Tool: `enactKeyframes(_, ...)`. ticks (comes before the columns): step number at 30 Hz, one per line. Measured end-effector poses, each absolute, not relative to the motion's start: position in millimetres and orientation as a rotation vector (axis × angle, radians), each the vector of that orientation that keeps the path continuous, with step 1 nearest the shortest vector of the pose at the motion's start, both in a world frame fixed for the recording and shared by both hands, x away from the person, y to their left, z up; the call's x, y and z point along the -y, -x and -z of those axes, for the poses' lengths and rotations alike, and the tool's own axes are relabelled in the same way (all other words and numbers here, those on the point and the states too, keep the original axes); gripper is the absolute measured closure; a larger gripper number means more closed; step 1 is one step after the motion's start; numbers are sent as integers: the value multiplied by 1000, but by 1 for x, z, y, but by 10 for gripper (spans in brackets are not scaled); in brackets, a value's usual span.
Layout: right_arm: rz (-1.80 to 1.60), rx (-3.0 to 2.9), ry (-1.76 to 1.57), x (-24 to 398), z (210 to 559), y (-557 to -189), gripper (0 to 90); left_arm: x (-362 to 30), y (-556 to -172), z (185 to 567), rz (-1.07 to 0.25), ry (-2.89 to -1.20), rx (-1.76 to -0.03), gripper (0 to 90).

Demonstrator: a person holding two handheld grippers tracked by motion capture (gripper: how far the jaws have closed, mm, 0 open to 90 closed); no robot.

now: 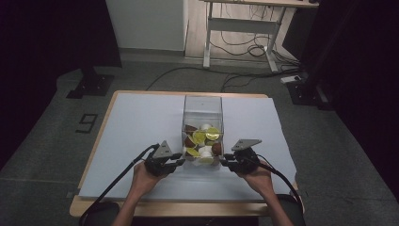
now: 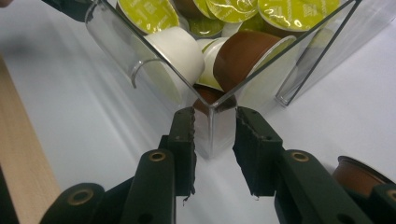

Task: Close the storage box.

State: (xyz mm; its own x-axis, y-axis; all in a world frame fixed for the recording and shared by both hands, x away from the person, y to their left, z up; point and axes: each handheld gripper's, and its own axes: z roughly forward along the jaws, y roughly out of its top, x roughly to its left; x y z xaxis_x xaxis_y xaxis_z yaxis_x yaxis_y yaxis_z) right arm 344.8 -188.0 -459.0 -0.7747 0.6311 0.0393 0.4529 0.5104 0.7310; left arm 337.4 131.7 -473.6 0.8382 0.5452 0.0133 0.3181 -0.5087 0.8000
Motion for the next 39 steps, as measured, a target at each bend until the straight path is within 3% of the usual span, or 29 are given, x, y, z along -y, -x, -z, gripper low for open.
enactKeyframes(16,-1114,-2510,-934,185,461,-354,666,-133,-346,477,-349,-2117,-652,741)
enactKeyframes(23,-1097,-2525,-923,186,457,-346,622,-134,-349,477,-345,-2108,-651,741)
enactKeyframes(39,-1192,-2575,-896,173,454,-343,719,-133,-354,481,-355,-2072,-673,722)
